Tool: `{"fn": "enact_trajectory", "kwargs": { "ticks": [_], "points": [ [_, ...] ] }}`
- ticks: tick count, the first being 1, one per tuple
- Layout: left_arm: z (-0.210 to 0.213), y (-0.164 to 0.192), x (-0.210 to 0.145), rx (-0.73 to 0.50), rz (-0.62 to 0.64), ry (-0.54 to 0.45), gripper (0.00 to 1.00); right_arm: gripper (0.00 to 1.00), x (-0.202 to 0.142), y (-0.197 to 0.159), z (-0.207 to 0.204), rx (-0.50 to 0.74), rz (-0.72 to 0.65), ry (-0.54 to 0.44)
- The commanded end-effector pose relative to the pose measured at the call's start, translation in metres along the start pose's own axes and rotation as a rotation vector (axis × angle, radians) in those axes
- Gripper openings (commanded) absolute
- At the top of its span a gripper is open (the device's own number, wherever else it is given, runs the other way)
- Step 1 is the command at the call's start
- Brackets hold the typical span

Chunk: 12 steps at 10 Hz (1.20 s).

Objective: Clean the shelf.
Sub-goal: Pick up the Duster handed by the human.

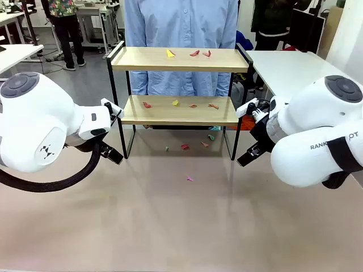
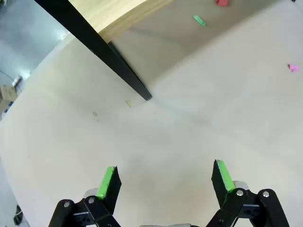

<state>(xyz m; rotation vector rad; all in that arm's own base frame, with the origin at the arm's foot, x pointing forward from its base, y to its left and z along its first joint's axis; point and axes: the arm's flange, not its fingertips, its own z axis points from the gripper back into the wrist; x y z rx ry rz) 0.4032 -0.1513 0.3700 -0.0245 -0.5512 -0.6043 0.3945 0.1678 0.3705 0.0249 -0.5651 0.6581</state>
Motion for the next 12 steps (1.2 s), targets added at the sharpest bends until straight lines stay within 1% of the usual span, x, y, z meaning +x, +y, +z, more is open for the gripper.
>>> {"fn": "enact_trajectory", "kwargs": {
  "ticks": [1, 9, 10, 11, 12],
  "points": [
    [0.000, 0.000, 0.000, 0.000, 0.000, 0.000, 1.00, 1.00, 0.000, 0.000, 0.000, 0.000, 0.000, -0.001],
    [0.000, 0.000, 0.000, 0.000, 0.001, 0.000, 1.00, 1.00, 0.000, 0.000, 0.000, 0.000, 0.001, 0.000],
    [0.021, 0.004, 0.009, -0.025, -0.006, -0.044, 1.00, 1.00, 0.015, -0.009, 0.018, 0.009, 0.006, -0.034],
    [0.041, 0.014, 0.020, -0.082, -0.005, -0.048, 1.00, 1.00, 0.025, -0.019, 0.043, 0.007, -0.005, -0.062],
    [0.059, 0.026, 0.028, -0.124, -0.010, -0.049, 1.00, 1.00, 0.028, -0.028, 0.068, 0.010, -0.011, -0.103]
  ]
}}
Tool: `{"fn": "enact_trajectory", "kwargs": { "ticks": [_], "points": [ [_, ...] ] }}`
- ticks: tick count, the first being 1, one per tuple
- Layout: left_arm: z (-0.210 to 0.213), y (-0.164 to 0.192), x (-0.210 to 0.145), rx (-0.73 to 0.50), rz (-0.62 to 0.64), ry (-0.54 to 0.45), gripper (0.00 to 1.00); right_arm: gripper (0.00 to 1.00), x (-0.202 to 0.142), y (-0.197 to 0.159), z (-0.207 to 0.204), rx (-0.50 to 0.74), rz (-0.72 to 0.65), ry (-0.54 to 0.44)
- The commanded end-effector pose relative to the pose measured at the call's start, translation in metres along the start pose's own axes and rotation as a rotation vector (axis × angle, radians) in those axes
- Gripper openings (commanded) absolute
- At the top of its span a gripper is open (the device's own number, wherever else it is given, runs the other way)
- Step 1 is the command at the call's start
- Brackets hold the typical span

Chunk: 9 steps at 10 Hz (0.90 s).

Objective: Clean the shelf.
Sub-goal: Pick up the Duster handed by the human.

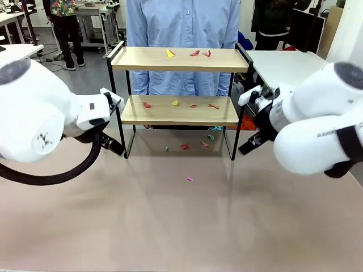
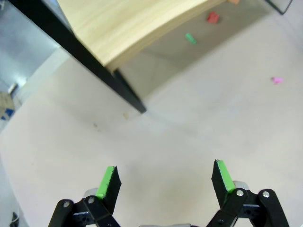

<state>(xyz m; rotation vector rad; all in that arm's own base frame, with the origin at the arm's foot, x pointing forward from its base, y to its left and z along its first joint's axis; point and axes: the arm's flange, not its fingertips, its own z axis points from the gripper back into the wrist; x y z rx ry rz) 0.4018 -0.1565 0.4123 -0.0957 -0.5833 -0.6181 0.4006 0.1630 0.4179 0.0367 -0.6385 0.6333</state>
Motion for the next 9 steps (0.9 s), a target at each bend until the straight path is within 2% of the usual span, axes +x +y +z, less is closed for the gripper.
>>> {"fn": "enact_trajectory", "kwargs": {
  "ticks": [1, 3, 5, 7, 8, 9],
  "points": [
    [0.049, 0.041, 0.015, -0.136, -0.030, -0.001, 1.00, 1.00, 0.007, -0.029, 0.057, 0.063, 0.009, -0.075],
    [0.080, 0.079, 0.023, -0.296, -0.121, 0.016, 1.00, 1.00, -0.004, -0.067, 0.093, 0.158, 0.061, -0.150],
    [0.088, 0.130, 0.022, -0.533, -0.326, -0.038, 1.00, 1.00, -0.020, -0.126, 0.103, 0.270, 0.178, -0.220],
    [0.071, 0.177, 0.017, -0.705, -0.431, -0.169, 1.00, 1.00, -0.034, -0.172, 0.093, 0.321, 0.257, -0.274],
    [0.061, 0.190, 0.012, -0.735, -0.485, -0.253, 1.00, 1.00, -0.040, -0.185, 0.083, 0.329, 0.267, -0.293],
    [0.053, 0.198, 0.006, -0.753, -0.534, -0.355, 1.00, 1.00, -0.043, -0.194, 0.072, 0.347, 0.213, -0.312]
  ]
}}
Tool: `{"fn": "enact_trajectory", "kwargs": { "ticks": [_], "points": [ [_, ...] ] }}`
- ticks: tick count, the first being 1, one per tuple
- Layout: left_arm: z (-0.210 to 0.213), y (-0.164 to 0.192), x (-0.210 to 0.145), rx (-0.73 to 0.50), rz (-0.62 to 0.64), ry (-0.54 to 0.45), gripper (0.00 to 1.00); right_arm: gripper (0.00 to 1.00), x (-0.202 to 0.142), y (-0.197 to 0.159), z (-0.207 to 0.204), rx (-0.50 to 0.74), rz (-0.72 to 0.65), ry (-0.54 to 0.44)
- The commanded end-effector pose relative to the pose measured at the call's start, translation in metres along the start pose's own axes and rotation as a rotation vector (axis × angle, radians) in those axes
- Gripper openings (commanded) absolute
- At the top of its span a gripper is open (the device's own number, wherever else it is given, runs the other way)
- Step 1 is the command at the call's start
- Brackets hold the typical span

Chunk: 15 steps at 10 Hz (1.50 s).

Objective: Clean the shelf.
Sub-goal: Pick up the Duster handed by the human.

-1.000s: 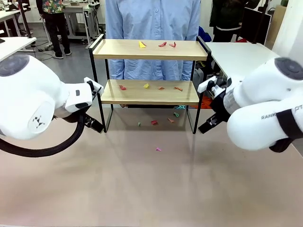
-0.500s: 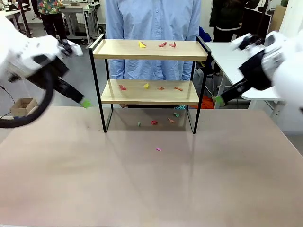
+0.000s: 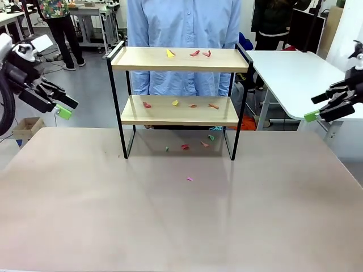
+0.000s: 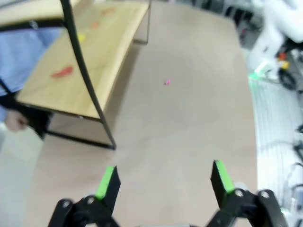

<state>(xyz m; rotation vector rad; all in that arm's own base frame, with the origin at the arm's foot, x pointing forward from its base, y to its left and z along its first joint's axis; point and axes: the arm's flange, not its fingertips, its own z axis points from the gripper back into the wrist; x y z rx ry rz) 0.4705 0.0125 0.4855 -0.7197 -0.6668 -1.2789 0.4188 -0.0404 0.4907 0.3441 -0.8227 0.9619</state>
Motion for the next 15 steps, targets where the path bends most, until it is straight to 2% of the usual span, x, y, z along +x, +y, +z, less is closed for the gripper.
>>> {"fn": "enact_trajectory", "kwargs": {
  "ticks": [1, 2, 7, 9, 10, 11, 12, 15],
  "points": [
    [-0.007, 0.019, -0.009, 0.002, 0.015, -0.020, 1.00, 1.00, 0.003, -0.015, -0.031, -0.061, -0.129, 0.018],
    [0.000, 0.000, 0.000, 0.000, 0.000, 0.000, 1.00, 1.00, 0.000, 0.000, 0.000, 0.000, 0.000, 0.000],
    [0.000, 0.007, -0.001, 0.007, -0.012, 0.000, 1.00, 1.00, 0.004, 0.000, -0.003, -0.006, -0.026, 0.021],
    [0.018, 0.069, -0.026, -0.042, 0.066, -0.106, 1.00, 1.00, -0.020, -0.063, -0.005, 0.178, 0.009, -0.094],
    [0.024, 0.091, -0.042, -0.066, 0.055, -0.167, 1.00, 1.00, -0.035, -0.082, -0.006, 0.254, 0.027, -0.164],
    [0.027, 0.112, -0.058, -0.117, 0.033, -0.251, 1.00, 1.00, -0.049, -0.101, -0.007, 0.316, 0.078, -0.228],
    [0.026, 0.131, -0.077, -0.109, -0.010, -0.328, 1.00, 1.00, -0.062, -0.119, -0.012, 0.342, 0.108, -0.282],
    [0.010, 0.169, -0.116, -0.097, -0.175, -0.469, 1.00, 1.00, -0.090, -0.165, -0.049, 0.395, 0.148, -0.425]
  ]
}}
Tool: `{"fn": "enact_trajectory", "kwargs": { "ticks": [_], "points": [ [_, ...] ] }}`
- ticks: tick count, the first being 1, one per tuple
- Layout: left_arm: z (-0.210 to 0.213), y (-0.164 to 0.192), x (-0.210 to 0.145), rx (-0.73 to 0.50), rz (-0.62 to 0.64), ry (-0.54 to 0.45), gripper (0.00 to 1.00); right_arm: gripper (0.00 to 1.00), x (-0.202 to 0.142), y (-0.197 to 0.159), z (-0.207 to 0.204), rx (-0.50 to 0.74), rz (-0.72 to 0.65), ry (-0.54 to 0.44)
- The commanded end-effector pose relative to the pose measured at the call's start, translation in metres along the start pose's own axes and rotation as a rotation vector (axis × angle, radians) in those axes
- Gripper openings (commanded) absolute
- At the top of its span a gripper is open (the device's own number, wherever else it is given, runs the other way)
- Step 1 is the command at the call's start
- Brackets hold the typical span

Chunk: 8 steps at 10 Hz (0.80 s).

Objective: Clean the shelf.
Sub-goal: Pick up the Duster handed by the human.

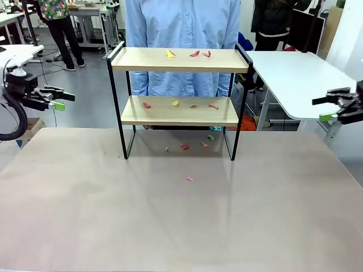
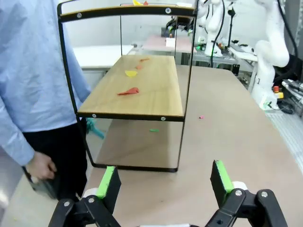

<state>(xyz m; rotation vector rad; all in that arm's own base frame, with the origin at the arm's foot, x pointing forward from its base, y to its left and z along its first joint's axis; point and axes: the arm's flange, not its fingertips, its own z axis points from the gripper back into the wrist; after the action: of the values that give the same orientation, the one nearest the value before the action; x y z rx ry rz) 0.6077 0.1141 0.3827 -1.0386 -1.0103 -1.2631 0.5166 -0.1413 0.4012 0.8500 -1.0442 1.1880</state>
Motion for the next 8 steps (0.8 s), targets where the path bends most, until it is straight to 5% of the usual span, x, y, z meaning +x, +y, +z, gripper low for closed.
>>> {"fn": "enact_trajectory", "kwargs": {
  "ticks": [1, 8],
  "points": [
    [-0.005, 0.015, -0.010, -0.055, -0.104, -0.088, 1.00, 1.00, -0.007, -0.045, 0.006, 0.013, 0.018, -0.040],
    [-0.005, 0.018, -0.033, 0.006, -0.126, -0.256, 1.00, 1.00, -0.025, -0.068, 0.011, -0.013, -0.026, -0.174]
  ]
}}
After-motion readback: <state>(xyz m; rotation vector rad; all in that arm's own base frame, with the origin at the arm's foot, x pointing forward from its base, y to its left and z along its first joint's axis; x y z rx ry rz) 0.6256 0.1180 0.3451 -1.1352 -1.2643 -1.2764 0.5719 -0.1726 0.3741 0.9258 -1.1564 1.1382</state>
